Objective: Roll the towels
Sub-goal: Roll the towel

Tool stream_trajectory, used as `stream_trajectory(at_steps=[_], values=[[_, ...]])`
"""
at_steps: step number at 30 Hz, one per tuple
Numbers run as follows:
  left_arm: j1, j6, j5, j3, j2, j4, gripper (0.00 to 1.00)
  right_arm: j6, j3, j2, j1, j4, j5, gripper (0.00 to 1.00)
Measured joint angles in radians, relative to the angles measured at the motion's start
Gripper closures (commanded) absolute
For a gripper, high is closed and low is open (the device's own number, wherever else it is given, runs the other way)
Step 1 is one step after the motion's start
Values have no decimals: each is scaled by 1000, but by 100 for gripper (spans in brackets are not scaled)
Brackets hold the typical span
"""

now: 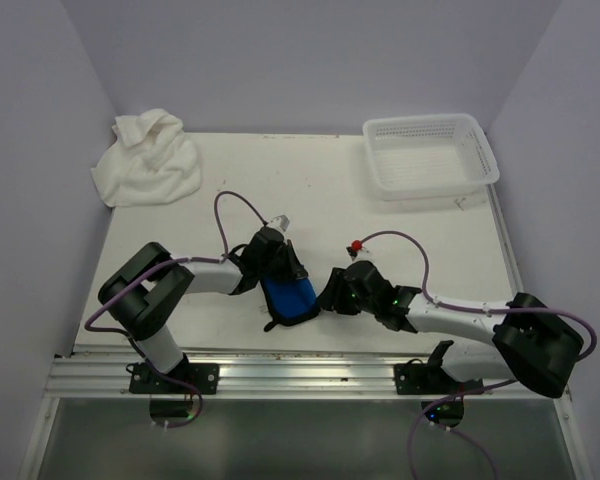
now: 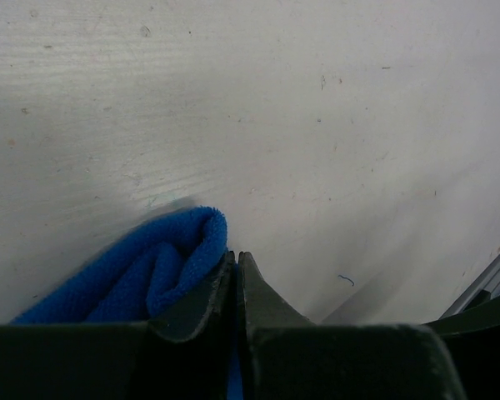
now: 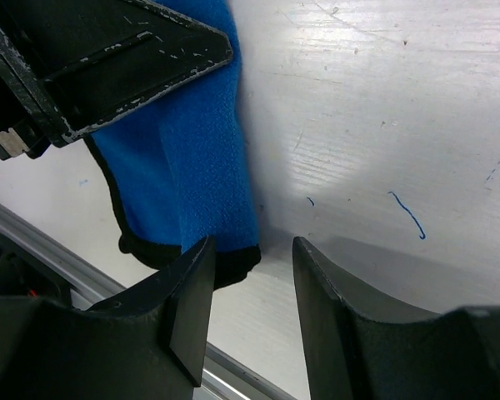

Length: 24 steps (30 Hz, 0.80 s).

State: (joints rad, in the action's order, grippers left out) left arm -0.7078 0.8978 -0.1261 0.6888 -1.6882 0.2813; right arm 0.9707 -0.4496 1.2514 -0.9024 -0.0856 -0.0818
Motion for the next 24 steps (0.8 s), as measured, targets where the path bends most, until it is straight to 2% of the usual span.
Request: stream_trajectory(at_steps=[12,24], values=[[0,0,3,-13,8,3,92,10,0,60,-6,-66,29,53],[0,2,3,-20,14,2,93,10,-74,183,-111,-69,-23,55]])
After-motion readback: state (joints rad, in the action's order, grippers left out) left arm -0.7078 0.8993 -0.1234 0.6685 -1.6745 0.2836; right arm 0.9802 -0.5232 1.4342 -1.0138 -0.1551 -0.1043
